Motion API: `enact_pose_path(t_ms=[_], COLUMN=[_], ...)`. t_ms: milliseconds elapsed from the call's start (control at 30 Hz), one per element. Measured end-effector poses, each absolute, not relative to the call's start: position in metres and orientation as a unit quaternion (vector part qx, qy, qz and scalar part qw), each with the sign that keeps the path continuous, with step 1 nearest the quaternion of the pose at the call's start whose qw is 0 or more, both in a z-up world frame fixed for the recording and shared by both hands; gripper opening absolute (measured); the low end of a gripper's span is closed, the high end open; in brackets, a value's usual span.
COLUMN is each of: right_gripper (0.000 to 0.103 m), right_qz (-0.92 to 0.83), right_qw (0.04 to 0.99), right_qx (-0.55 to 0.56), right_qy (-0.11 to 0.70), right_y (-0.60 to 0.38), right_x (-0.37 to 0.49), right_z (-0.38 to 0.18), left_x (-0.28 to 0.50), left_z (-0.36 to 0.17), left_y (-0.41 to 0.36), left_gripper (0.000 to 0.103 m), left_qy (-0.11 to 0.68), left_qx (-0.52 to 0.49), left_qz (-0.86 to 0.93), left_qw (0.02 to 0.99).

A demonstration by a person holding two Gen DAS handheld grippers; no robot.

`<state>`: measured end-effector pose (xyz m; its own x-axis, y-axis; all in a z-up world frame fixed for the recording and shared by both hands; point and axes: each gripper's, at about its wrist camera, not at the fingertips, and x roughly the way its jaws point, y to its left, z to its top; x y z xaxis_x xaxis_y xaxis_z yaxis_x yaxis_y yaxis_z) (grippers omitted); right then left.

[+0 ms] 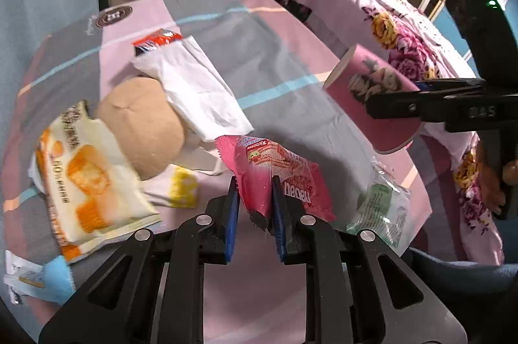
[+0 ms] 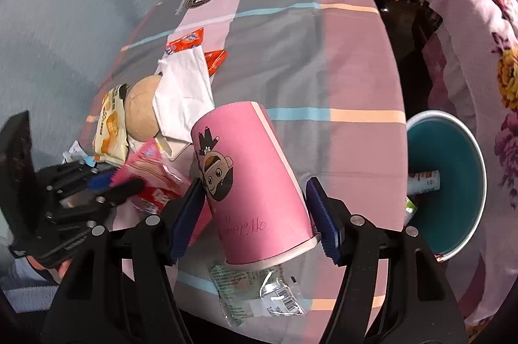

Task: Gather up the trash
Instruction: 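Carry the wafer pack over the bin and open the left gripper while the right gripper carries the pink cup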

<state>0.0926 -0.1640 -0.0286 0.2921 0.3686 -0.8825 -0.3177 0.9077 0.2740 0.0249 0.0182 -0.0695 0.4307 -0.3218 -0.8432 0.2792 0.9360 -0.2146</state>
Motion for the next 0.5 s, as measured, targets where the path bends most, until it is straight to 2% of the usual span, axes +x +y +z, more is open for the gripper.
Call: enact_pose_path(t_ms=[67,500], right_gripper=[0.062,0.062], right_qz=[0.209,0.157], right_qw=[0.808,0.839], right_qx=[0.030,0.118], right_qy=[0.550,0.507], right_y=[-0.171,-0.253], right_x=[0.092,0.094], right_z=[-0.026,-0.009], left_x=[0.027,0.062], left_z=[-0.068,-0.016], left_y=[0.014,-0.019], left_gripper=[0.016,0.016], left_qy=[0.499,0.448], left_qx=[-0.021,-0.032], left_qz=[-0.176,-0.171], left_qw=[0.848,0.877])
